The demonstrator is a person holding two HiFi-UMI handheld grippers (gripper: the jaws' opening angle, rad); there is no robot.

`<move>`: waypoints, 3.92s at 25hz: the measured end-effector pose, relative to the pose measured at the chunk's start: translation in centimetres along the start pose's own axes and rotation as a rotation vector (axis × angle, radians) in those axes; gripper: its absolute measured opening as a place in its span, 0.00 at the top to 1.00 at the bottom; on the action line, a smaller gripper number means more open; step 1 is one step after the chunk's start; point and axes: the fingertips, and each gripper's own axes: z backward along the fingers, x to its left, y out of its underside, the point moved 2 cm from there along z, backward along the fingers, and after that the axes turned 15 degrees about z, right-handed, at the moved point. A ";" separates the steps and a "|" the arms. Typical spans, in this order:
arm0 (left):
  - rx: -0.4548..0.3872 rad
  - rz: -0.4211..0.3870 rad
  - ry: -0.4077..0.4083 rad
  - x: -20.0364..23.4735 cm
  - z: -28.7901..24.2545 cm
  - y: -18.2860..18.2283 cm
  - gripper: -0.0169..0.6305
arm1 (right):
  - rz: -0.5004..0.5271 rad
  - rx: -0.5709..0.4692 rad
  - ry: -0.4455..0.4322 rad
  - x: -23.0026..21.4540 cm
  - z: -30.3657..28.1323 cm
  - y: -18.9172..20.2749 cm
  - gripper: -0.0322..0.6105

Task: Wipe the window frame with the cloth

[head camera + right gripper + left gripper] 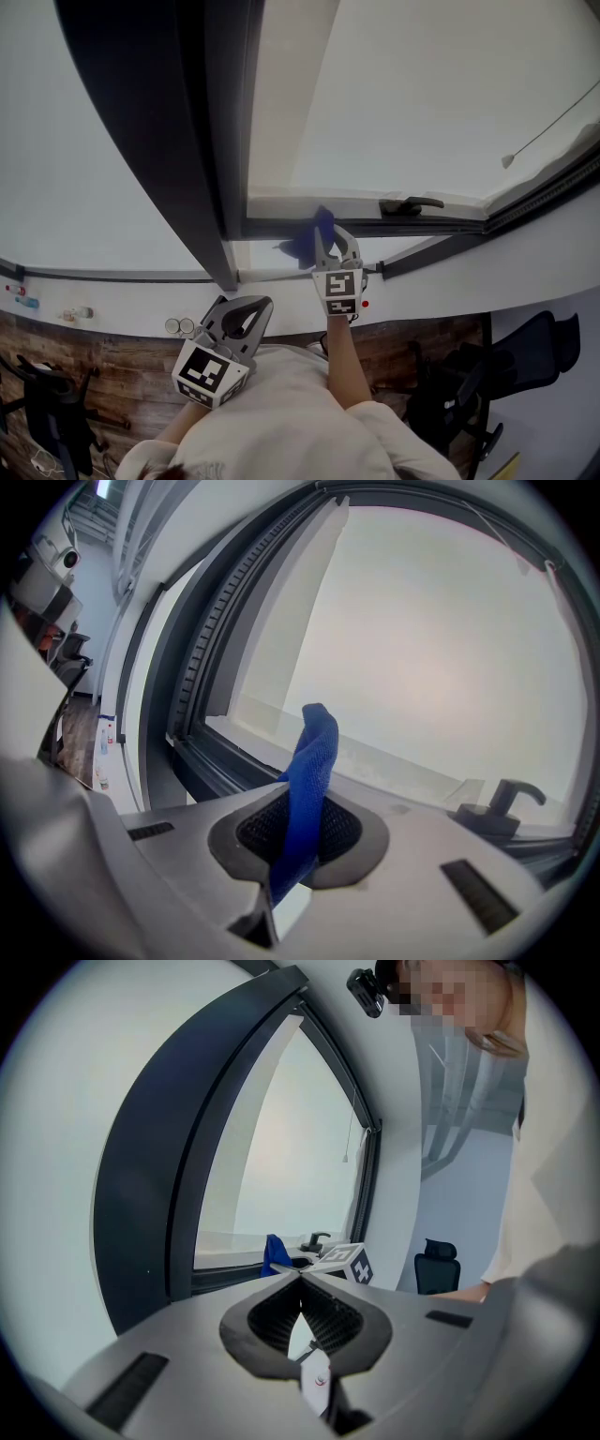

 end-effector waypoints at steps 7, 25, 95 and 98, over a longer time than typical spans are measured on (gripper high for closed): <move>0.005 0.001 0.010 -0.1 -0.1 0.0 0.96 | -0.034 0.035 0.043 -1.6 0.5 1.1 0.88; 0.059 -0.003 0.042 -1.0 -1.0 0.9 0.96 | -0.069 0.024 0.020 -1.8 0.4 1.3 0.88; -0.052 0.053 -0.118 3.3 2.0 -1.0 0.96 | -0.067 0.047 -0.040 -5.0 1.2 3.6 0.88; -0.065 0.038 -0.196 5.2 3.4 -1.7 0.96 | -0.067 0.045 -0.049 -4.9 1.1 3.8 0.88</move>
